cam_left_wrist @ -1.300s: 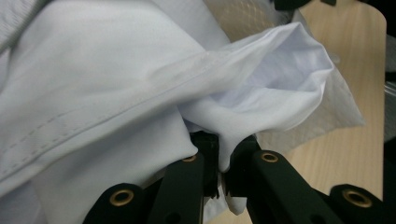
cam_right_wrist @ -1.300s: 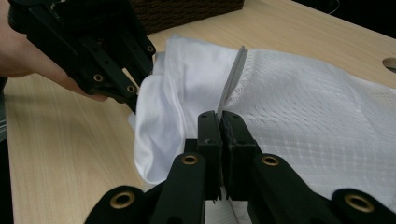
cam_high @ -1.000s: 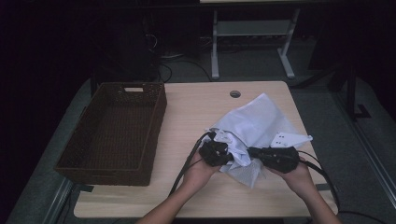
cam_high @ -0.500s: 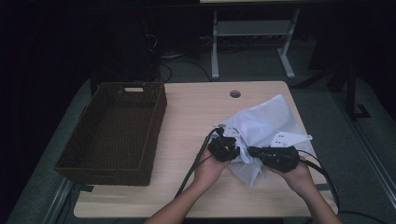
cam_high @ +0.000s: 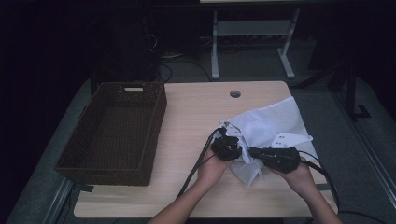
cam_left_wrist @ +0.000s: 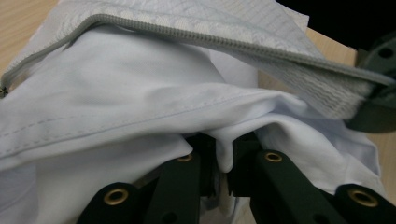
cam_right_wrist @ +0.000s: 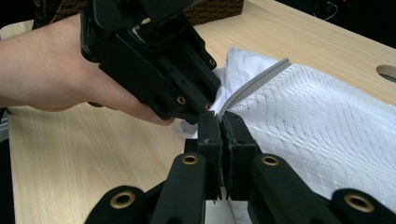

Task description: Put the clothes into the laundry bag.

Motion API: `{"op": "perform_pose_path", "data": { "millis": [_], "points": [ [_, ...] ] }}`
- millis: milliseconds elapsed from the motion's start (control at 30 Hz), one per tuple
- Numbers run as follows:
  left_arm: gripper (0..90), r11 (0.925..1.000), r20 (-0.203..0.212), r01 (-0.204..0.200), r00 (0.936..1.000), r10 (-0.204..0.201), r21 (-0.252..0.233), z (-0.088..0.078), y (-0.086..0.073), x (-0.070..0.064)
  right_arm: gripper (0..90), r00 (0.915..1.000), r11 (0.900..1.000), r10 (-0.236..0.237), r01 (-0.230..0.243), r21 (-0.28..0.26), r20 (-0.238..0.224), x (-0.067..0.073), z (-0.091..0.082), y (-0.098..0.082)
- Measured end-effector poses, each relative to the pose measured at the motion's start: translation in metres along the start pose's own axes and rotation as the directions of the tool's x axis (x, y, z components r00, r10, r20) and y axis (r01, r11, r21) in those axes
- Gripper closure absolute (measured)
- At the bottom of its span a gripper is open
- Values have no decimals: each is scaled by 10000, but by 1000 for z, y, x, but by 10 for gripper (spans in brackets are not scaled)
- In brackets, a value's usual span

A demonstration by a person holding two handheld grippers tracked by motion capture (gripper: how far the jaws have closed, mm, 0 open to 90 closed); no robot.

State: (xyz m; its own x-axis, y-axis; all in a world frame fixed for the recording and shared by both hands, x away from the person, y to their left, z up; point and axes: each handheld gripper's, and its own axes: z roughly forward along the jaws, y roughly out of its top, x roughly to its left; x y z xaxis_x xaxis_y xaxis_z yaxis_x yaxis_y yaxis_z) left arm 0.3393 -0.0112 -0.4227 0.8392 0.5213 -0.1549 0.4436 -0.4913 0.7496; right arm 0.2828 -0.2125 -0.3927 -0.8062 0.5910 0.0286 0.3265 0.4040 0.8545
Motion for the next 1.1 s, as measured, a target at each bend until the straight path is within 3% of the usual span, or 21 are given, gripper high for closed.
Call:
{"op": "perform_pose_path", "data": {
  "millis": [67, 233, 367, 467, 700, 900, 1033, 1100],
  "points": [
    [787, 10000, 222, 26, 9997, -26, 7, -2, -3, 1, 864, 10000, 10000, 34, -34, 10, -4, 0, 0, -1],
    [667, 9996, 306, -219, 9993, 213, 180, -13, -11, 2, 863, 10000, 10000, 4, -3, 77, -16, 0, 1, -2],
    [558, 9978, 385, -607, 9975, 597, 276, -31, -20, 7, 863, 10000, 9999, 42, -42, 125, -42, -1, 2, -4],
    [527, 9979, 423, -579, 9975, 566, 295, -48, -30, 16, 863, 10000, 9998, 80, -79, 159, -22, -2, 2, -5],
    [543, 9997, -466, 71, 9989, -60, 236, -76, -43, 58, 863, 9999, 9997, 124, -124, 207, -4, -2, 3, -6],
    [555, 9977, -1332, 659, 9891, -632, 158, -71, -35, 98, 863, 9999, 9997, 146, -146, 216, -15, -3, 3, -8],
    [569, 9956, -1570, 926, 9836, -888, 168, -54, -26, 121, 863, 9998, 9996, 201, -200, 214, -41, -4, 3, -9],
    [568, 9947, -1489, 996, 9843, -944, 273, -44, -21, 128, 864, 9998, 9995, 193, -192, 231, -44, -3, 3, -10]
  ]
}}
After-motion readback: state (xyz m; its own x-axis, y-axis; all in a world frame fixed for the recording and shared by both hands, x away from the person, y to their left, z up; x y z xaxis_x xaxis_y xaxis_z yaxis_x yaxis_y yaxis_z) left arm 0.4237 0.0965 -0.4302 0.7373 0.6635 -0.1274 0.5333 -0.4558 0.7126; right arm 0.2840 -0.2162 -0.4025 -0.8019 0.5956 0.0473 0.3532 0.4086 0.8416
